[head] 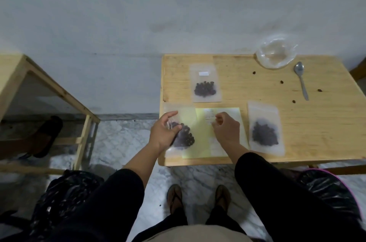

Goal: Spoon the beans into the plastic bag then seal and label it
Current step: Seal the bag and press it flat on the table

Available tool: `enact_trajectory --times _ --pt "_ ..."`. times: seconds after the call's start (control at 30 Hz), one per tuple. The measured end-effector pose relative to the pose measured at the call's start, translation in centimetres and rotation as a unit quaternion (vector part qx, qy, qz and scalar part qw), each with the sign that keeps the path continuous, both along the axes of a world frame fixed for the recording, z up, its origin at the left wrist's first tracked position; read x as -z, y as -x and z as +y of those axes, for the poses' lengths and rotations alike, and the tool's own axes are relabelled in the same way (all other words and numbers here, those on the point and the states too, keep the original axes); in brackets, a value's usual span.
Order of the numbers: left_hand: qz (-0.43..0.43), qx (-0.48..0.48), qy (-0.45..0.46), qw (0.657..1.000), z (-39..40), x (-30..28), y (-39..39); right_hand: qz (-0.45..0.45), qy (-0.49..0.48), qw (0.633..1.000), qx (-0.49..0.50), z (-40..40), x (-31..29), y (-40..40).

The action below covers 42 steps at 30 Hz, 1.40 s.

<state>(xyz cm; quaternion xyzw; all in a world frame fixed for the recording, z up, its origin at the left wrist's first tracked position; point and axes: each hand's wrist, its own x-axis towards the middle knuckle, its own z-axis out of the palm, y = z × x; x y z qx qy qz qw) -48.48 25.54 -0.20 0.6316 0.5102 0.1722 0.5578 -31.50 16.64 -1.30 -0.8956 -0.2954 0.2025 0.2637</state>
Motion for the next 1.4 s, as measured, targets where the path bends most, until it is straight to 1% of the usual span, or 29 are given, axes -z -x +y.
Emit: enact_trajectory --times 0.13,0.2,0.33,0.47,0.57,0.7,0.87,1.0,1.1,1.2,1.33,1.4 --pt "-0.01 0.014 0.002 1.0 0.2 -0.2 -0.1 -0.006 0.002 1.0 0.012 0.3 -0.1 0.1" --pt "-0.015 0.015 0.003 1.0 0.4 -0.3 -0.1 -0.007 -0.014 1.0 0.014 0.5 -0.5 0.2" --pt "-0.027 0.015 -0.004 1.0 0.8 -1.0 -0.4 -0.005 -0.096 0.995 0.027 1.5 -2.7 0.7" --pt "-0.051 0.024 -0.025 0.998 1.3 -1.8 -1.3 -0.025 -0.158 0.987 -0.01 3.5 -5.7 1.7" --pt "-0.069 0.037 -0.043 0.996 1.4 -2.8 -2.1 0.007 -0.184 0.982 -0.038 4.5 -7.2 2.4" --pt "-0.094 0.055 -0.061 0.992 1.5 -4.5 -2.6 0.001 -0.169 0.983 -0.068 5.1 -8.4 2.5" --pt "-0.131 0.065 -0.076 0.986 1.7 -5.8 -2.6 -0.022 -0.162 0.984 -0.071 5.6 -9.3 2.7" --pt "-0.147 0.056 -0.09 0.983 1.8 -6.4 -2.5 -0.059 -0.168 0.98 -0.088 5.9 -9.8 3.0" --pt "-0.155 0.041 -0.082 0.984 1.9 -6.6 -2.4 -0.072 -0.186 0.977 -0.078 5.8 -9.9 3.3" --pt "-0.165 0.011 -0.067 0.984 2.1 -6.6 -2.4 -0.047 -0.214 0.974 -0.053 5.5 -9.8 3.2" --pt "-0.175 -0.009 -0.057 0.983 2.7 -6.4 -2.3 0.082 -0.242 0.966 -0.032 5.0 -10.0 3.2" --pt "-0.183 -0.002 -0.052 0.982 2.8 -6.4 -2.3 0.116 -0.242 0.962 -0.04 4.9 -9.9 3.0"
